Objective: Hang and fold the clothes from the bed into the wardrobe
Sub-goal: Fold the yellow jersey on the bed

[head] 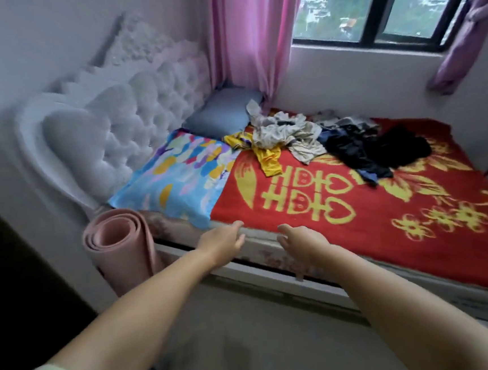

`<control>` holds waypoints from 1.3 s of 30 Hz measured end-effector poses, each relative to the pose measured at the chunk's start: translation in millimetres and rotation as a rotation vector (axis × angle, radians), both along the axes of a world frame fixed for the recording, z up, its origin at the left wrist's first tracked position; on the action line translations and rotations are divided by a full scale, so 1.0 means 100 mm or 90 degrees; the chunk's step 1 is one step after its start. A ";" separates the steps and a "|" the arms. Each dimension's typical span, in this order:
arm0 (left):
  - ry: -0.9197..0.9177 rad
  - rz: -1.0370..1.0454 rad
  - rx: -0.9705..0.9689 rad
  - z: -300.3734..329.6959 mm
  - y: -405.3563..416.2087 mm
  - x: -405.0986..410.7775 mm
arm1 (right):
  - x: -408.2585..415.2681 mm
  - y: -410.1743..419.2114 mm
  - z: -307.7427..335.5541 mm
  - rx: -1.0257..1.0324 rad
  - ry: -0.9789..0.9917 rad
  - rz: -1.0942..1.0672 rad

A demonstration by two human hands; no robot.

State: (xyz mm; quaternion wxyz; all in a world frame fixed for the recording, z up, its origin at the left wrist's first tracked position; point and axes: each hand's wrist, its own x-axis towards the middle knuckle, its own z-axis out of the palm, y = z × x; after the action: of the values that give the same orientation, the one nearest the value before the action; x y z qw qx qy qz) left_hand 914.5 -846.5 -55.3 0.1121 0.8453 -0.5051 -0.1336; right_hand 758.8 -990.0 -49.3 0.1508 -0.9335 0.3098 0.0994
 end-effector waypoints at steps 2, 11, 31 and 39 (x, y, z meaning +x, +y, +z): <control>0.017 -0.033 -0.004 0.01 -0.45 -0.16 | -0.25 -0.40 0.04 -0.009 0.008 -0.028; 0.028 -0.138 0.025 -0.08 -2.04 -0.59 | -0.96 -1.79 -0.01 0.028 0.045 -0.132; 0.035 -0.169 0.130 -0.70 -4.95 1.16 | 0.47 -4.51 -0.83 0.107 0.092 -0.221; 0.098 -0.090 0.195 -1.43 -5.62 1.77 | 1.17 -5.46 -1.61 0.184 0.155 -0.148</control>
State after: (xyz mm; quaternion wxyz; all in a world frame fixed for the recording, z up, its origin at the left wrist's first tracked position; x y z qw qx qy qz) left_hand 1091.5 -1408.1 -198.1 0.0105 0.8023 -0.5268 -0.2807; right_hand 876.2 -1536.5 -210.0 0.2554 -0.8413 0.4137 0.2364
